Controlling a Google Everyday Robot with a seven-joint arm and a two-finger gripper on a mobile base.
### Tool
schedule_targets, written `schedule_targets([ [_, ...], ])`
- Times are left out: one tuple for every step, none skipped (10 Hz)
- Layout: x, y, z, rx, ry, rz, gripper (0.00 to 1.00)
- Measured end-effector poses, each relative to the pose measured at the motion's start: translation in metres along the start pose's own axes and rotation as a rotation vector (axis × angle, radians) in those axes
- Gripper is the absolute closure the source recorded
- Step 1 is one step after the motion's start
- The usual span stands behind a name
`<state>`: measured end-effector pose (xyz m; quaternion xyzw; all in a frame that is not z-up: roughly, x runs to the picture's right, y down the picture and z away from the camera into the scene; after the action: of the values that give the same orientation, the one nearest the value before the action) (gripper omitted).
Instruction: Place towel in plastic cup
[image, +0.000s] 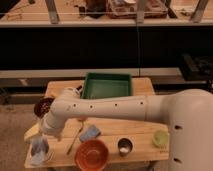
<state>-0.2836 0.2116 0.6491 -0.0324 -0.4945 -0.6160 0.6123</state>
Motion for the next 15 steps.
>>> schedule_targets([
  [-0.001, 0.000, 0.002, -0.003, -0.005, -0.001, 0.33],
  [-0.002, 0.001, 0.005, -0.004, -0.010, -0.002, 0.42],
  [-0.003, 0.002, 0.007, -0.006, -0.014, 0.000, 0.53],
  [-0.004, 0.004, 0.008, -0.007, -0.016, 0.002, 0.63],
  [-0.004, 0.006, 0.010, -0.008, -0.019, 0.005, 0.68],
  [-0.005, 0.008, 0.012, -0.012, -0.022, 0.009, 0.69],
  [-0.006, 0.008, 0.014, -0.015, -0.023, 0.008, 0.68],
  [-0.006, 0.009, 0.015, -0.018, -0.024, 0.009, 0.63],
  [-0.007, 0.011, 0.015, -0.021, -0.022, 0.013, 0.52],
  [-0.007, 0.011, 0.014, -0.024, -0.019, 0.014, 0.43],
  [-0.008, 0.012, 0.014, -0.026, -0.016, 0.015, 0.39],
  [-0.007, 0.012, 0.012, -0.029, -0.012, 0.016, 0.38],
  [-0.007, 0.013, 0.011, -0.031, -0.010, 0.017, 0.38],
  [-0.007, 0.013, 0.011, -0.033, -0.011, 0.017, 0.38],
  [-0.007, 0.014, 0.013, -0.033, -0.016, 0.018, 0.38],
])
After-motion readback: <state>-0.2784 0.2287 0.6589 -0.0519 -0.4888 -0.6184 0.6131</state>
